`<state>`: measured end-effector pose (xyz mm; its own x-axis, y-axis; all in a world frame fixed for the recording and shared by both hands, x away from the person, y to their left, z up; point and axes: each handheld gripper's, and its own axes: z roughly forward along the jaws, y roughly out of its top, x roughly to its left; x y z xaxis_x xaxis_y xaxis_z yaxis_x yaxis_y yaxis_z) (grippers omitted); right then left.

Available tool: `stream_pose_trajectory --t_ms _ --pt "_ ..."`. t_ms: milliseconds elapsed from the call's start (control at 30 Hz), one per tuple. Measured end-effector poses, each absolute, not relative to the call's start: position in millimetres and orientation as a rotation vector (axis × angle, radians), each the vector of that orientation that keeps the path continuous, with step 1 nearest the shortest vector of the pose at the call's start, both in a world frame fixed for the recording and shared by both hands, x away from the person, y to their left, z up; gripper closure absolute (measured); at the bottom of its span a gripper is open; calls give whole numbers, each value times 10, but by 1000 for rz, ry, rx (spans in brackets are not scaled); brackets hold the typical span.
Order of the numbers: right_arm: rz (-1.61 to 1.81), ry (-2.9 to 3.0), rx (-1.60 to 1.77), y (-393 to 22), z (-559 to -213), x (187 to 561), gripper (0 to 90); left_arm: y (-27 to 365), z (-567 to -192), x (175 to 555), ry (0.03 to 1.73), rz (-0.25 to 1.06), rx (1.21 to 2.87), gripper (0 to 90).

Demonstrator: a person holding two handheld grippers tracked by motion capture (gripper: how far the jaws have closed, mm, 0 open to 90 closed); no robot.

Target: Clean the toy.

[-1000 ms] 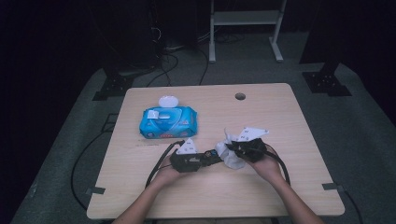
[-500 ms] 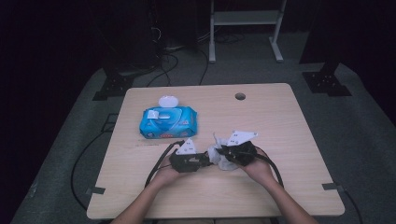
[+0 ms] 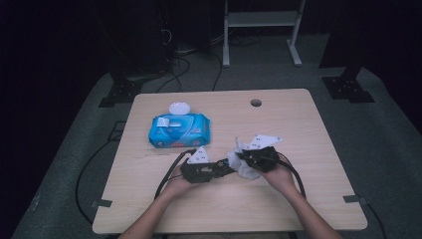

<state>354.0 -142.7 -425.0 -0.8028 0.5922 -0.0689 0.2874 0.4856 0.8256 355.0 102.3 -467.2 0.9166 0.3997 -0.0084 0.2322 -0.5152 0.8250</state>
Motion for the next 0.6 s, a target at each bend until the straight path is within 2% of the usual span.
stream_pose_trajectory --t_ms 167,500,600 --pt "1259 2429 669 -1180 -4272 3497 839 1029 -4674 3542 450 232 2135 685" --pt "1206 2352 818 -1723 -4282 3589 838 1023 -4666 3546 419 242 2147 690" --pt "1225 2351 828 -1748 -4291 3600 838 1025 -4662 3552 417 241 2150 690"
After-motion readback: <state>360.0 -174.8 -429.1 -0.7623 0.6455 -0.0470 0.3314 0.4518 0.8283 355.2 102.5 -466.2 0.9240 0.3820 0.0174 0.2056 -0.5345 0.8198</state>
